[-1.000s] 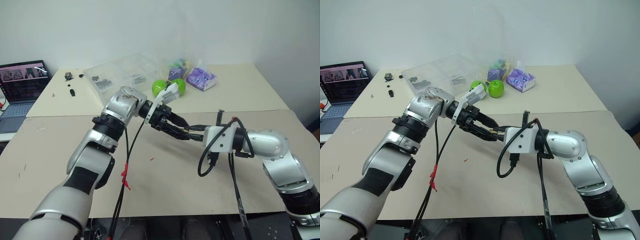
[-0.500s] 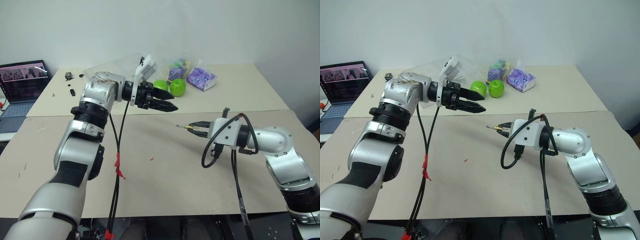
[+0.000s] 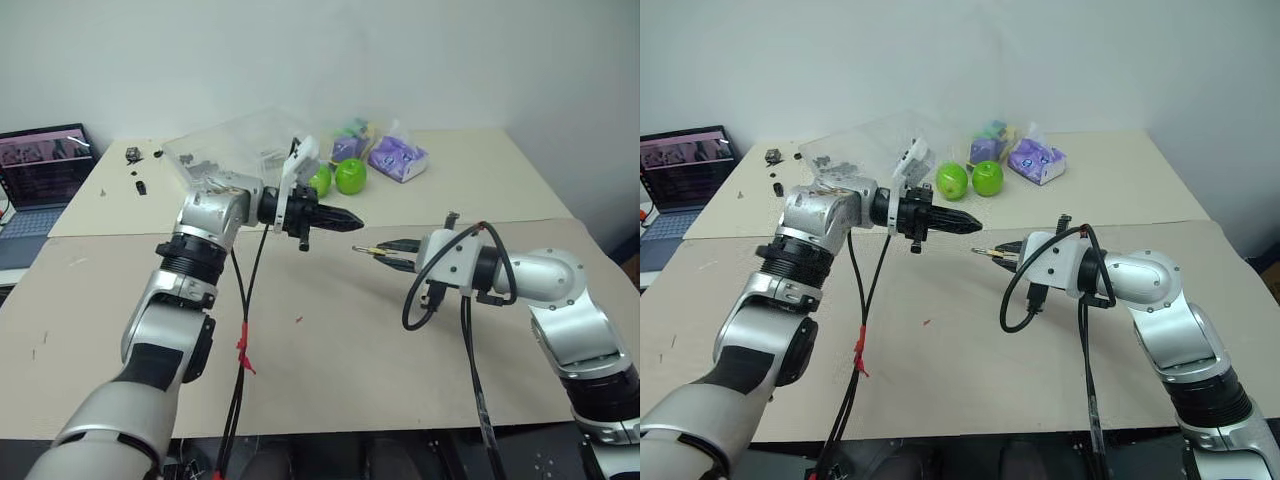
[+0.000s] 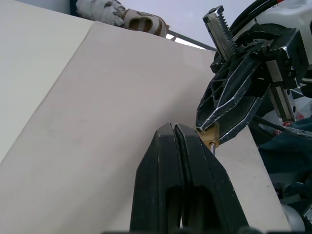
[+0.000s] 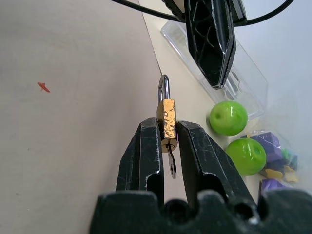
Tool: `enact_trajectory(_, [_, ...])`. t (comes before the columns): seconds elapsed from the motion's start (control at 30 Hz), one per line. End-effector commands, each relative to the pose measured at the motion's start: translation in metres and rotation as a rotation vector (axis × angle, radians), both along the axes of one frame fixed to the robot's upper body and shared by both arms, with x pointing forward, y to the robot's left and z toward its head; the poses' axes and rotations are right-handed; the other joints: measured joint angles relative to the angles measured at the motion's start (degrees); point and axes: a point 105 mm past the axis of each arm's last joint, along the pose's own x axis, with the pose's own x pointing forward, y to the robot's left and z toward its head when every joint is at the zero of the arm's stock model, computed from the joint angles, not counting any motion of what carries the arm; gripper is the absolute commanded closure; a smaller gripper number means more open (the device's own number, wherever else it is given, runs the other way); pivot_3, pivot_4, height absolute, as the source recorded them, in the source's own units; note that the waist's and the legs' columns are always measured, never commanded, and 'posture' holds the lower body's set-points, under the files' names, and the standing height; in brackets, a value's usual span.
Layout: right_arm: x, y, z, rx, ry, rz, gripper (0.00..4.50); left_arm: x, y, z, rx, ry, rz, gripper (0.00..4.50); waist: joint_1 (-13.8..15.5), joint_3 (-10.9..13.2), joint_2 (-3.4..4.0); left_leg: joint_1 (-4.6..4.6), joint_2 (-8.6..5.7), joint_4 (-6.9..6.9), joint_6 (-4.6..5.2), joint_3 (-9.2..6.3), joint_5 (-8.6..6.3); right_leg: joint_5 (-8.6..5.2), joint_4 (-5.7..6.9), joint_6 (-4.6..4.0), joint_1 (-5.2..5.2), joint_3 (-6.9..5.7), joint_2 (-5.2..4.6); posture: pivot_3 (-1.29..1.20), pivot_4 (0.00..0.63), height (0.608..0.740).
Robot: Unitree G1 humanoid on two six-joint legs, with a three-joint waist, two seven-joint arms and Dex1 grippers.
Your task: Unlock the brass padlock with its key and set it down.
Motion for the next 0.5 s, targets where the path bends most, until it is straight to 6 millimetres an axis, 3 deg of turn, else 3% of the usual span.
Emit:
enact_trajectory(0.03, [-0.0048, 0.0048, 0.0203, 0.032, -0.075, 0.020, 4.38, -0.0057, -0.0061, 0.0072, -0.023, -0.012, -0.010, 4.45, 0.11, 0.00, -0.01, 0.00, 0.01, 0.00, 0.00, -0.01, 0.00, 0.01, 0.00, -0.01, 0.00, -0.01, 0.01, 0.00, 0.150, 0.740])
enact_trajectory(0.5, [-0.0028, 0.0016, 0.0290, 0.031, -0.098, 0.001, 4.38, -0.0095, -0.0110, -0.0010, -0.008, -0.012, -0.019, 4.45, 0.29, 0.00, 0.00, 0.01, 0.02, -0.02, 0.00, -0.01, 0.00, 0.02, -0.06, -0.04, 0.01, -0.01, 0.01, 0.00, 0.150, 0.740])
